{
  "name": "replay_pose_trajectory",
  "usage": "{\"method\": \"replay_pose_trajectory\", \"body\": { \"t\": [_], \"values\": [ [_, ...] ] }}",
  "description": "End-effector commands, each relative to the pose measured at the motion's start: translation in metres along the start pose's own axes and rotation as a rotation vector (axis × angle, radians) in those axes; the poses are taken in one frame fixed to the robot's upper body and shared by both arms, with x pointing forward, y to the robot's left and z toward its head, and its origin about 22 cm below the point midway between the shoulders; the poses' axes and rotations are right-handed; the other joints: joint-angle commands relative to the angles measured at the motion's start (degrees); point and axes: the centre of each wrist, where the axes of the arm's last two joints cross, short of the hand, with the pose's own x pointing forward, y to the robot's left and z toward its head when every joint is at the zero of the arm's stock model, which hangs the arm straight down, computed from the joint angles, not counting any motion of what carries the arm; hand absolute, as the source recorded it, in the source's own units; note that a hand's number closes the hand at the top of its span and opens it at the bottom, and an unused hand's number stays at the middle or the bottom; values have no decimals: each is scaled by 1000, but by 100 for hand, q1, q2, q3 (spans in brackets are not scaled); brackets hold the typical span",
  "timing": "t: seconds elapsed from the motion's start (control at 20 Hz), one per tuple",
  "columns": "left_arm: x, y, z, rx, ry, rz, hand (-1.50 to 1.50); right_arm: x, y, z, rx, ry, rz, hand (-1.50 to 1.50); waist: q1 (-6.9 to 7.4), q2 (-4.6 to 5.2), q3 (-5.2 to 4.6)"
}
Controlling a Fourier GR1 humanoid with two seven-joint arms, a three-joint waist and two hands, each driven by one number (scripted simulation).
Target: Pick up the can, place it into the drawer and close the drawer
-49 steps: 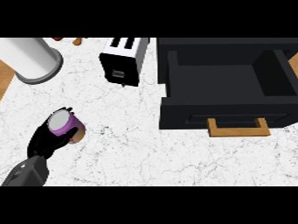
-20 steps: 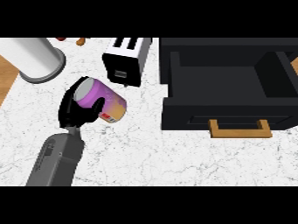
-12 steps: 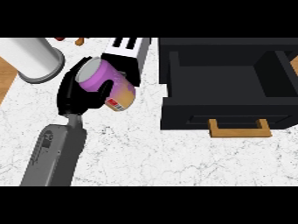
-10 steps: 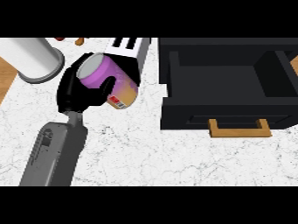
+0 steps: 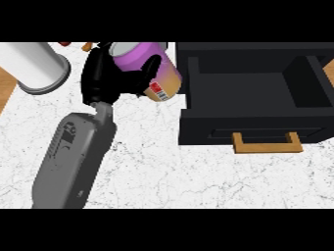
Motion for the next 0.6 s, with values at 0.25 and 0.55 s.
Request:
{"method": "replay_pose_trajectory", "body": {
  "t": [0.25, 0.55],
  "values": [
    [14, -57, -24, -32, -8, -27, 150, -6, 15, -8, 12, 9, -22, -150, -27, 10, 0],
    [45, -96, -53, 4, 4, -33, 150, -3, 17, -9, 35, -16, -17, -150, -113, 22, 2]
  ]
}}
